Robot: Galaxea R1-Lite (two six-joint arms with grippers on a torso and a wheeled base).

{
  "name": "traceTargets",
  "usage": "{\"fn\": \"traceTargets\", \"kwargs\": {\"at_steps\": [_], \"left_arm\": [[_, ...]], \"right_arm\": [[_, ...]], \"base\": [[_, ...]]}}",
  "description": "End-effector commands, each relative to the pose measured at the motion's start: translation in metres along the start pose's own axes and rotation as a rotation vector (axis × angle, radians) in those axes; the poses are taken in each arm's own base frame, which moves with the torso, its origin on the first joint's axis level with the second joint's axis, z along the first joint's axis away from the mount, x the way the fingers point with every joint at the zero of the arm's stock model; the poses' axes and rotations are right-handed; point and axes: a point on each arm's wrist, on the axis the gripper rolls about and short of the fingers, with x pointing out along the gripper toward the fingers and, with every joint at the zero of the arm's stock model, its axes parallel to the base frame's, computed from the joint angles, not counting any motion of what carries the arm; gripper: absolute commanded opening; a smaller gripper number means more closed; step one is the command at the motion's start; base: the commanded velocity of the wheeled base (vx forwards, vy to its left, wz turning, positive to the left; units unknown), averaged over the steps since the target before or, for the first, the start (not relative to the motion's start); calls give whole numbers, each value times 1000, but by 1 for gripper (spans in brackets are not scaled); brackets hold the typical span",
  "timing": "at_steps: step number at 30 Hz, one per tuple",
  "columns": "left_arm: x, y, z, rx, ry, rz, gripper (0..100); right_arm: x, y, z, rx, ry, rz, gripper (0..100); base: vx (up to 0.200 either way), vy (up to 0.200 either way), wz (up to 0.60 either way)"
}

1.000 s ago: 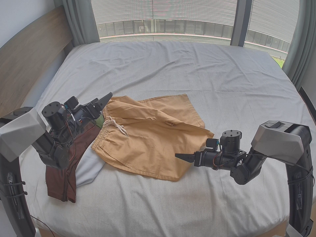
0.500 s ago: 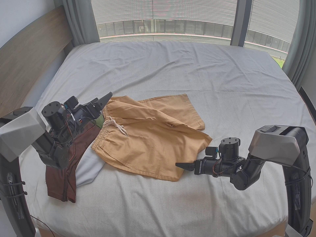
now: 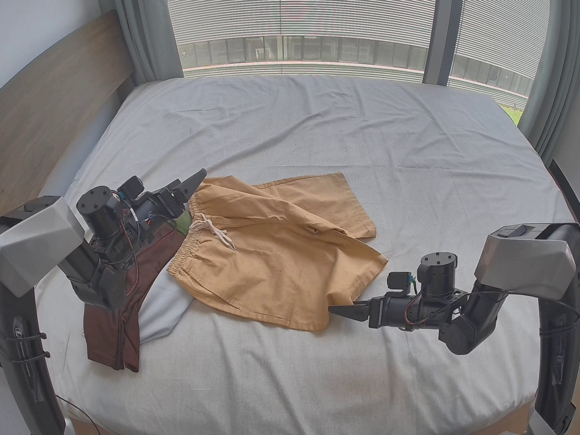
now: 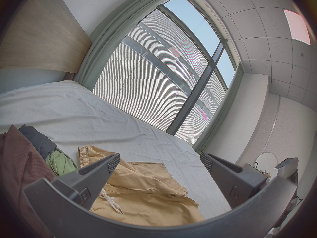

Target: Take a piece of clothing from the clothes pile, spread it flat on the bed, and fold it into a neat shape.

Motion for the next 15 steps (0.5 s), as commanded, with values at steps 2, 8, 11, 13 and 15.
{"fn": "traceTargets", "kwargs": {"at_steps": [2, 8, 11, 13, 15], "left_arm": [[0, 0, 0, 0, 0, 0, 100], [0, 0, 0, 0, 1, 1, 100], [0, 1, -1, -1, 2, 1, 100], [0, 1, -2, -2, 4, 3, 100], [0, 1, -2, -2, 4, 3, 100]], "right_arm": [[-23, 18, 17, 3, -47, 20, 100], [-38, 13, 19, 8, -81, 3, 100], [-43, 1, 14, 8, -87, -25, 100], [-41, -11, 5, -6, -66, -55, 100], [-39, -25, -6, -39, -38, -86, 100]], "base": [[0, 0, 0], [0, 0, 0], [0, 0, 0], [0, 0, 0], [0, 0, 0]]}}
